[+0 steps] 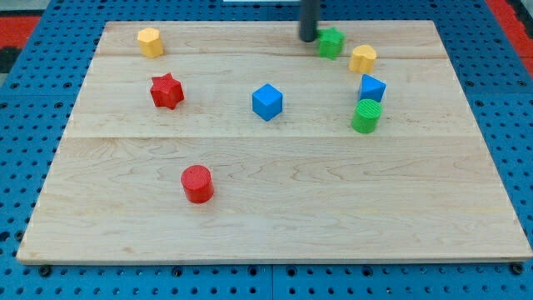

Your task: Slide blue cube towards center right

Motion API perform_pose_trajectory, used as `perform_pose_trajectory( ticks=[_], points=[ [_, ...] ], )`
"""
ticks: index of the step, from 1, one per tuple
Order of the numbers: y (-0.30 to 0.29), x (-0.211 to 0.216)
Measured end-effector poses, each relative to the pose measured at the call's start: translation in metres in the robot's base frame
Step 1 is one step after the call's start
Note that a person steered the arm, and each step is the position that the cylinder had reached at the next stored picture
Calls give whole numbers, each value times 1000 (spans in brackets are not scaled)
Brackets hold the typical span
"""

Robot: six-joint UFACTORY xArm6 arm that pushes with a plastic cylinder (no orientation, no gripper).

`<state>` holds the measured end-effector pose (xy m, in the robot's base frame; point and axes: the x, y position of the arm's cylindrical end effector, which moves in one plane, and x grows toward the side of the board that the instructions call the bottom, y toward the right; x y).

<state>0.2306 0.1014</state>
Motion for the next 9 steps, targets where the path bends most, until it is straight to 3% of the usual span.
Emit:
perform_pose_trajectory(
  ticks=[1,2,5,6,8,9],
  points=[
    [-19,4],
    [-11,47],
    [-1,36],
    [-18,65],
    [-119,111],
    [-126,146]
  ],
)
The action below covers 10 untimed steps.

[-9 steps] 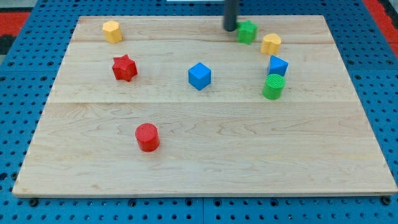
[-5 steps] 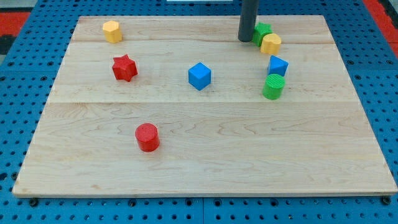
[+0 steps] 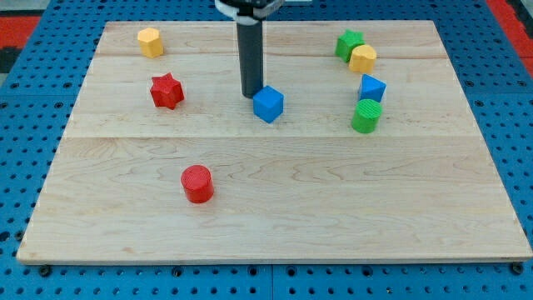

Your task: Slide blue cube towards center right

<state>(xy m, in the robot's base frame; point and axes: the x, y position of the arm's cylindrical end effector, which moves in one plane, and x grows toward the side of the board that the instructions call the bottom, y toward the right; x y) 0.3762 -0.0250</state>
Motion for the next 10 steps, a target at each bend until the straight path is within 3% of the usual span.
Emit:
perform_pose_trajectory(
  ticks=[2,7,8,9,10],
  points=[
    [25,52],
    [32,75],
    [-10,48],
    [0,8],
    [87,37]
  ],
)
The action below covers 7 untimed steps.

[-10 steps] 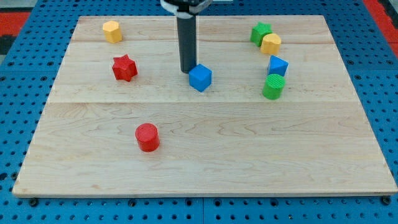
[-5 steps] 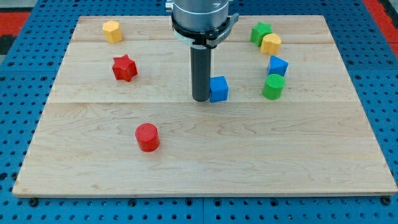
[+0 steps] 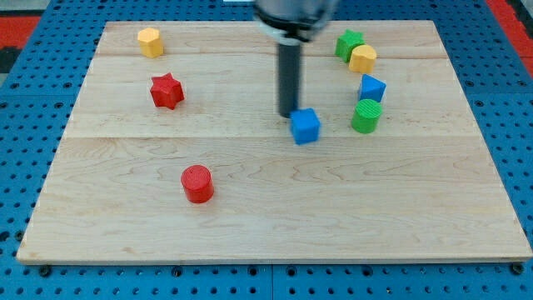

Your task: Slide blue cube towards center right

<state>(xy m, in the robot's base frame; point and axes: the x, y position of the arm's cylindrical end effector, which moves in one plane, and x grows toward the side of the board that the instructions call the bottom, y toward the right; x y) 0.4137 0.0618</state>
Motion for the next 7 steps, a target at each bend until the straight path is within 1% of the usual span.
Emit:
perform_pose_trajectory(
  ticks=[1,3,4,5,6,7],
  points=[
    [41,32],
    [41,87],
    [-11,122],
    [-2,174],
    [25,176],
    [48,149]
  ],
)
